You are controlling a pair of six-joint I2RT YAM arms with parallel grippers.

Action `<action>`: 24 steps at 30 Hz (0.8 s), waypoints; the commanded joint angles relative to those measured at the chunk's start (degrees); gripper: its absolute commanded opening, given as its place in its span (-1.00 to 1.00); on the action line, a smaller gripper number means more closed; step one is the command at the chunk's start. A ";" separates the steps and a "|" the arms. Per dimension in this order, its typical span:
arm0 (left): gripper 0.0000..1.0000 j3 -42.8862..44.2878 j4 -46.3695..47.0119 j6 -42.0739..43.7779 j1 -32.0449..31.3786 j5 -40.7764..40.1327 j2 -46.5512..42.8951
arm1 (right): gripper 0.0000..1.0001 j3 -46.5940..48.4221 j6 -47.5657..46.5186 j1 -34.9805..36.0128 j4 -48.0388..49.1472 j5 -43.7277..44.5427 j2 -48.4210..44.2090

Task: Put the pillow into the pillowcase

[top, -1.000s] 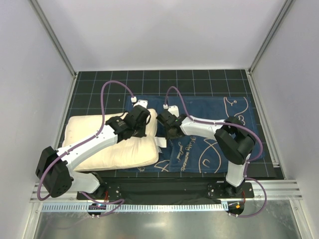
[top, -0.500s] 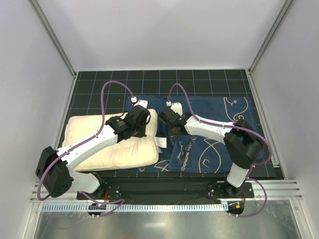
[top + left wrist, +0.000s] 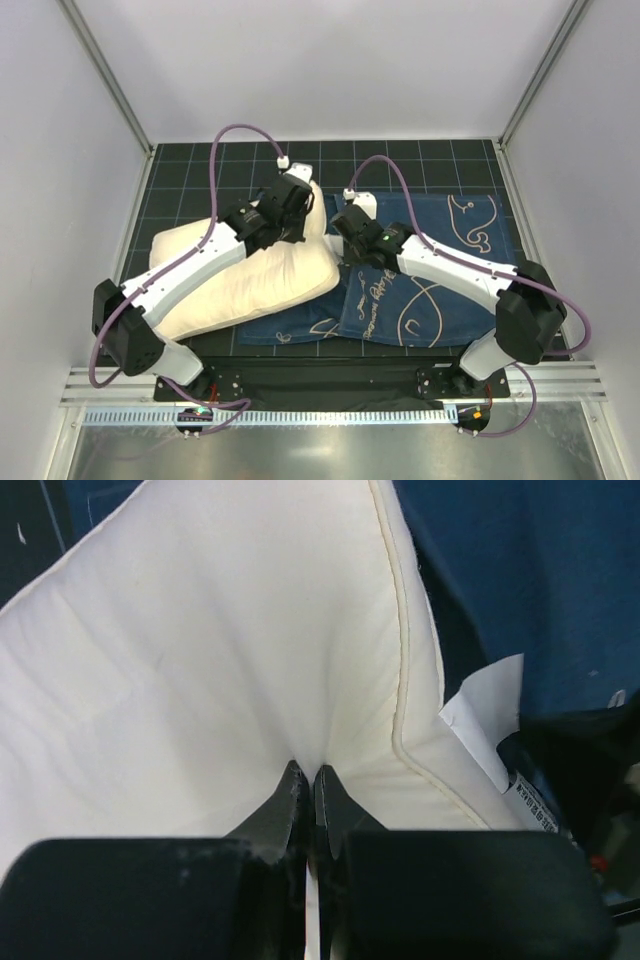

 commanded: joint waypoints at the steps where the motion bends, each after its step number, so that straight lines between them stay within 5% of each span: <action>1: -1.00 6.70 5.08 3.53 -0.15 0.95 0.76 | -0.92 -0.08 0.26 0.02 0.91 -0.40 -1.50; 16: -1.00 -0.67 16.15 -2.62 -3.93 5.18 10.25 | -0.92 -0.69 2.98 -3.22 0.30 -1.46 -6.24; 24: -0.99 -6.03 21.16 -3.51 -4.55 8.26 10.43 | -0.92 -3.86 2.37 -9.47 5.22 -11.55 -10.38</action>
